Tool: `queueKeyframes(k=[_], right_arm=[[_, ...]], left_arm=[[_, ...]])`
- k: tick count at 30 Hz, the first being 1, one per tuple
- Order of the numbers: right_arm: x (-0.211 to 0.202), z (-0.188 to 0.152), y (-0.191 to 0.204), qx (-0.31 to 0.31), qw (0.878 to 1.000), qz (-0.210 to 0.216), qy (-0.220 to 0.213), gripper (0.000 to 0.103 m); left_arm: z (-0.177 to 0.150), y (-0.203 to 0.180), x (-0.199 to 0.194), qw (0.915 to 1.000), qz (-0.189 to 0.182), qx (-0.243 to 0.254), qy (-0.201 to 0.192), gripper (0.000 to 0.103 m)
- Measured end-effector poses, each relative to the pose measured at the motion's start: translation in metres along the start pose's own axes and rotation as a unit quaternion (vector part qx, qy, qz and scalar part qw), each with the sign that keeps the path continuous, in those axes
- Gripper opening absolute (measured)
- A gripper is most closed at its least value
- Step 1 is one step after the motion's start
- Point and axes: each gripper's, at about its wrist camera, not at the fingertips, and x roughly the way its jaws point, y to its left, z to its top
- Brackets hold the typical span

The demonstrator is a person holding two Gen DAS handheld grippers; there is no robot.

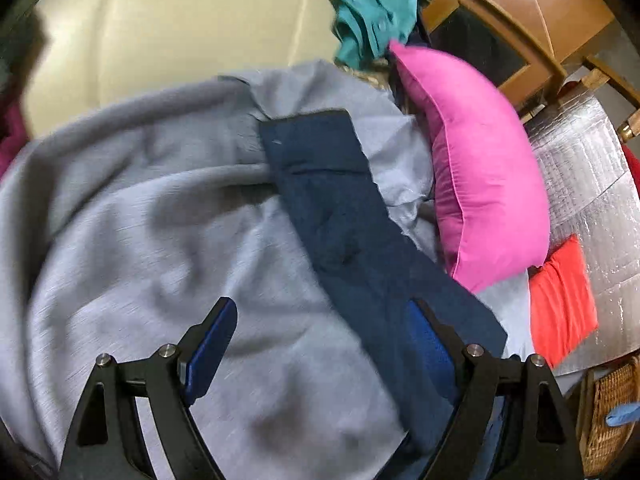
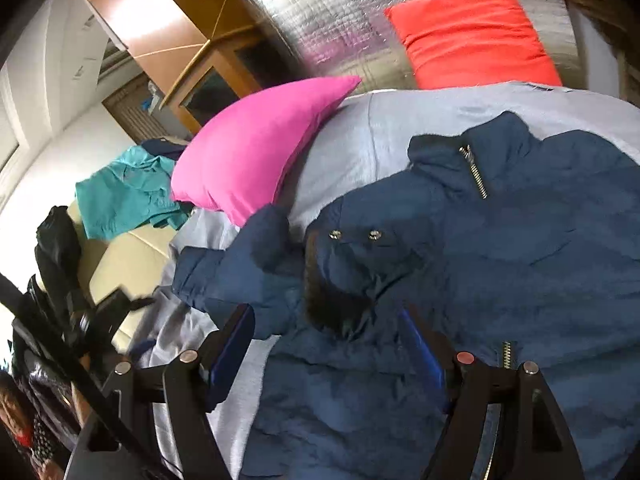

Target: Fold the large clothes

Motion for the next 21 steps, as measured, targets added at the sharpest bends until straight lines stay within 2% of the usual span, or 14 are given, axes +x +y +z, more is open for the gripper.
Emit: queueKeyframes(k=[3, 5, 6, 8, 9, 10, 11, 13, 15, 17, 18, 19, 21], right_arm=[[0.008, -0.001, -0.01, 0.003, 1.0, 0.015, 0.006, 0.077], [0.011, -0.002, -0.013, -0.01, 1.0, 0.02, 0.003, 0.077], [0.012, -0.001, -0.015, -0.018, 1.0, 0.012, -0.001, 0.077], [0.02, 0.004, -0.02, -0.035, 0.999, -0.003, -0.004, 0.077], [0.024, 0.009, -0.022, -0.045, 0.999, -0.02, -0.004, 0.077], [0.028, 0.014, -0.026, -0.048, 0.998, -0.037, -0.004, 0.077], [0.027, 0.016, -0.033, -0.036, 0.999, -0.038, -0.005, 0.077], [0.028, 0.018, -0.044, -0.008, 1.0, -0.011, 0.008, 0.076], [0.023, 0.017, -0.051, -0.002, 1.0, -0.019, 0.008, 0.076], [0.014, 0.014, -0.058, 0.004, 1.0, -0.022, 0.01, 0.076], [0.01, 0.013, -0.061, 0.009, 1.0, -0.019, 0.011, 0.076], [0.001, 0.01, -0.065, 0.012, 1.0, -0.017, 0.009, 0.076], [-0.013, 0.005, -0.069, 0.01, 1.0, -0.026, 0.001, 0.076]], left_arm=[[0.014, -0.014, 0.024, 0.999, 0.031, 0.034, 0.0, 0.085], [0.023, -0.006, 0.041, 0.9987, 0.046, 0.02, -0.009, 0.085], [0.025, -0.001, 0.052, 0.9993, 0.036, 0.004, -0.009, 0.085], [0.025, 0.0, 0.077, 0.9993, 0.03, 0.001, 0.023, 0.07], [0.024, -0.001, 0.088, 0.9989, 0.025, 0.005, 0.039, 0.051], [0.025, -0.001, 0.097, 0.9986, 0.019, 0.004, 0.049, 0.041], [0.026, 0.001, 0.099, 0.9988, 0.015, -0.006, 0.047, 0.039], [0.032, 0.011, 0.097, 0.9981, -0.014, -0.049, 0.033, 0.02], [0.034, 0.013, 0.09, 0.9979, -0.03, -0.05, 0.029, 0.012], [0.031, 0.005, 0.066, 0.9993, -0.019, -0.032, -0.003, 0.008], [0.028, -0.008, 0.045, 0.9993, -0.011, -0.004, -0.036, 0.008], [0.024, -0.02, 0.027, 0.9979, -0.006, 0.018, -0.061, 0.007], [0.013, -0.054, -0.02, 0.9914, -0.024, 0.057, -0.116, 0.007]])
